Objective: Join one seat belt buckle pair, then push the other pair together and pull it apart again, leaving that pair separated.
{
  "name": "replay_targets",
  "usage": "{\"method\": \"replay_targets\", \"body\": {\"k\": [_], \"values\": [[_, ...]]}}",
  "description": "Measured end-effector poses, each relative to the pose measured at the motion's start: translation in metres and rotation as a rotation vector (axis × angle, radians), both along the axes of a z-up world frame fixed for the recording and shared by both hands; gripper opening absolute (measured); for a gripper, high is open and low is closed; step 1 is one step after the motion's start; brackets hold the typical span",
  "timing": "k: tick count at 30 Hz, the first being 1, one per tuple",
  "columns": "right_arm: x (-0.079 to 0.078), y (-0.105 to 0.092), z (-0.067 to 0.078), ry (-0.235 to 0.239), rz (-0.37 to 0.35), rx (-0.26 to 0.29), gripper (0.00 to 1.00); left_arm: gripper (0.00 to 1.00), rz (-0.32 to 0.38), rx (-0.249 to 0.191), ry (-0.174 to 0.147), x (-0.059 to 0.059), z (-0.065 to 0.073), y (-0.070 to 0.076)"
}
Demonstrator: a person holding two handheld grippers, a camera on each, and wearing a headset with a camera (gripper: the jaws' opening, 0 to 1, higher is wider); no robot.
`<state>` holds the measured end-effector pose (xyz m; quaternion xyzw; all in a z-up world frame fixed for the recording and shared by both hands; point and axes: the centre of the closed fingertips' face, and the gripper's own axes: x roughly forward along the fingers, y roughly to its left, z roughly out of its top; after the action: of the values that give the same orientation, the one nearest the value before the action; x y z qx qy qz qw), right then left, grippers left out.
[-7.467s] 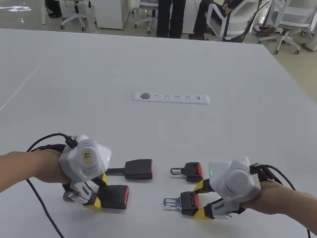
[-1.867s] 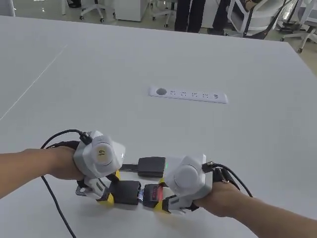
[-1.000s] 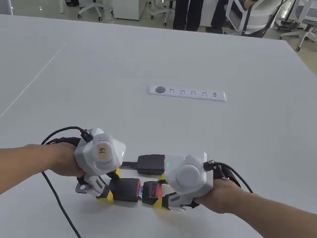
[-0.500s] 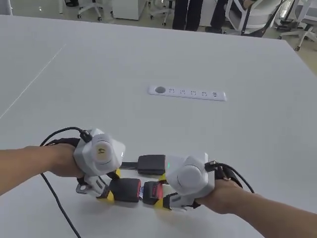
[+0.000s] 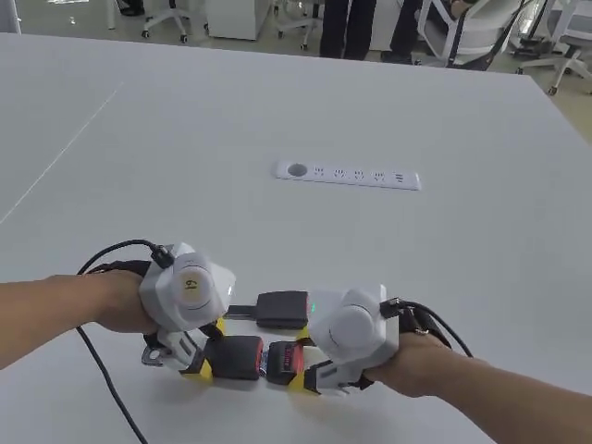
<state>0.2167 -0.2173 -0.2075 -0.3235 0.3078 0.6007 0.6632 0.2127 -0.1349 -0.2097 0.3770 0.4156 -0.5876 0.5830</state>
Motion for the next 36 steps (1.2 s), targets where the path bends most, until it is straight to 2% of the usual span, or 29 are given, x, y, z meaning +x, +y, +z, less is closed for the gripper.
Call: {"method": "replay_targets", "body": {"k": [7, 16, 20, 23, 30, 36], "values": [[-0.001, 0.000, 0.002, -0.033, 0.019, 0.007, 0.31, 0.33, 0.021, -0.021, -0.003, 0.001, -0.001, 0.001], [-0.001, -0.001, 0.004, -0.033, 0.021, 0.009, 0.32, 0.35, 0.054, -0.026, 0.009, -0.002, 0.003, -0.002], [-0.002, -0.004, 0.005, -0.026, 0.012, 0.009, 0.36, 0.39, 0.056, -0.028, 0.009, -0.002, 0.001, -0.001], [-0.001, -0.006, 0.008, -0.023, 0.005, 0.015, 0.37, 0.46, 0.069, -0.015, 0.004, -0.002, 0.000, 0.000], [0.001, -0.011, 0.018, -0.024, -0.015, 0.037, 0.44, 0.49, 0.087, -0.038, -0.004, 0.000, 0.007, -0.002], [0.007, -0.018, 0.024, -0.037, -0.021, 0.038, 0.44, 0.51, 0.112, -0.062, -0.009, 0.005, 0.016, -0.004]]}}
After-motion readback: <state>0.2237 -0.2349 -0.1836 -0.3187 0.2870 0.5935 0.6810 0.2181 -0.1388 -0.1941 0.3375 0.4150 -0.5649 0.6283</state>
